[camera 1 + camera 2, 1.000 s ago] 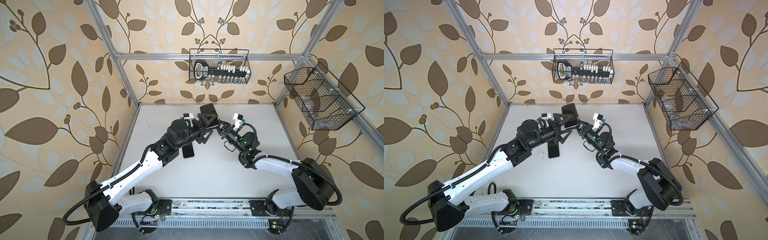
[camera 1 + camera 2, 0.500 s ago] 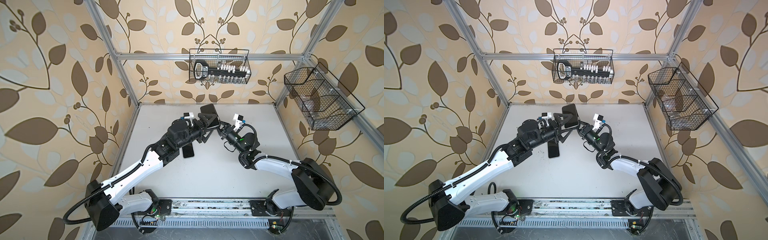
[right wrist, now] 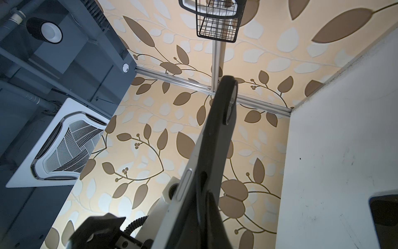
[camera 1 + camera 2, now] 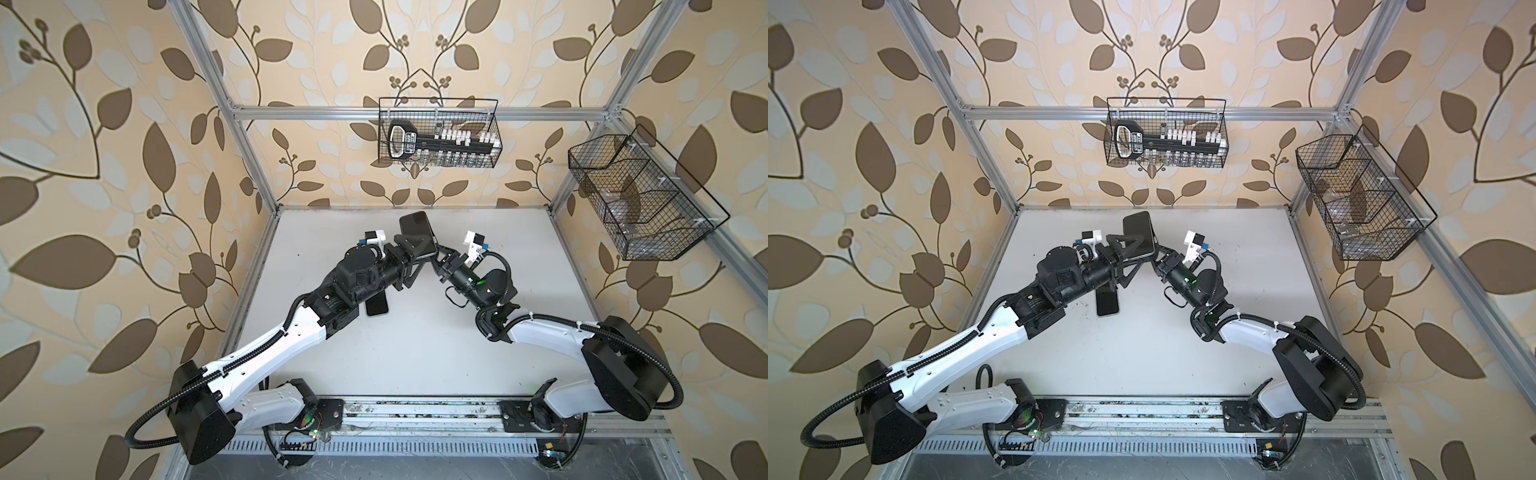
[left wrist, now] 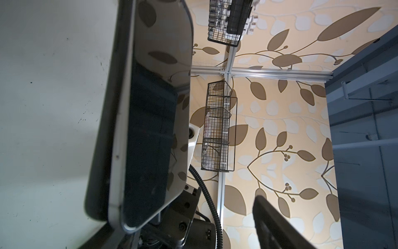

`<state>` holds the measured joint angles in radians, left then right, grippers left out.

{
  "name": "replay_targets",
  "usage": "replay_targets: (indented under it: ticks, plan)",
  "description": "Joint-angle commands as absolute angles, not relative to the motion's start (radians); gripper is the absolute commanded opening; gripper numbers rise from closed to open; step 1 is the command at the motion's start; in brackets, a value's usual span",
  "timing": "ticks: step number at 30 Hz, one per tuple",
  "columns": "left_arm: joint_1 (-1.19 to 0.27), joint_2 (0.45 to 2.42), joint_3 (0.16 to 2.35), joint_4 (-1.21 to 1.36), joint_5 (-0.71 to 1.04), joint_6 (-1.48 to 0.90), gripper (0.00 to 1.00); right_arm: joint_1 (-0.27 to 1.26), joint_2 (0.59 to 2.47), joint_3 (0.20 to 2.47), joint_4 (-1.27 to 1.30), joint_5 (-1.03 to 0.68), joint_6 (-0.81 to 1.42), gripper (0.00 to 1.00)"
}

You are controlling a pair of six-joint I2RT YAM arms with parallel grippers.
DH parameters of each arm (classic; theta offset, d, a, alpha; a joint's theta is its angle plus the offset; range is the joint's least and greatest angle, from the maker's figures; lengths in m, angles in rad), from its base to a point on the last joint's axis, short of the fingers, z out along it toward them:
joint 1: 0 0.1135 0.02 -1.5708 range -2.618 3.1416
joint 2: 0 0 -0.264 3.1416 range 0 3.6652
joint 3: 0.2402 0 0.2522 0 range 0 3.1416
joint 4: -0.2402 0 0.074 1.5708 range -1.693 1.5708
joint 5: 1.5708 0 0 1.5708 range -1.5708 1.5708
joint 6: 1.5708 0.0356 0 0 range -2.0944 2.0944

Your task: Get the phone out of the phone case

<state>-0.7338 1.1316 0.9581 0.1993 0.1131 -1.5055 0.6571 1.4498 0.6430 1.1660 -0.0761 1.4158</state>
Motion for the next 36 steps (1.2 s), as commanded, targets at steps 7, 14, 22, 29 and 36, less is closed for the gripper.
replay_targets:
  ticks: [7, 14, 22, 29, 36]
  plan:
    - [-0.733, 1.066, 0.960, 0.151, -0.025, -1.415, 0.72, 0.682, 1.460, 0.641, 1.329, -0.067, 1.451, 0.00]
    - [-0.732, 1.097, 0.963, 0.164, -0.017, -1.403, 0.63, 0.699, 1.467, 0.644, 1.330, -0.067, 1.451, 0.00]
    - [-0.729, 1.106, 0.976, 0.145, -0.032, -1.363, 0.48, 0.713, 1.469, 0.643, 1.327, -0.064, 1.447, 0.00]
    - [-0.719, 1.108, 0.968, 0.147, -0.031, -1.362, 0.36, 0.730, 1.483, 0.644, 1.335, -0.061, 1.448, 0.00]
    - [-0.704, 1.114, 0.963, 0.150, -0.012, -1.361, 0.15, 0.748, 1.492, 0.646, 1.329, -0.058, 1.437, 0.00]
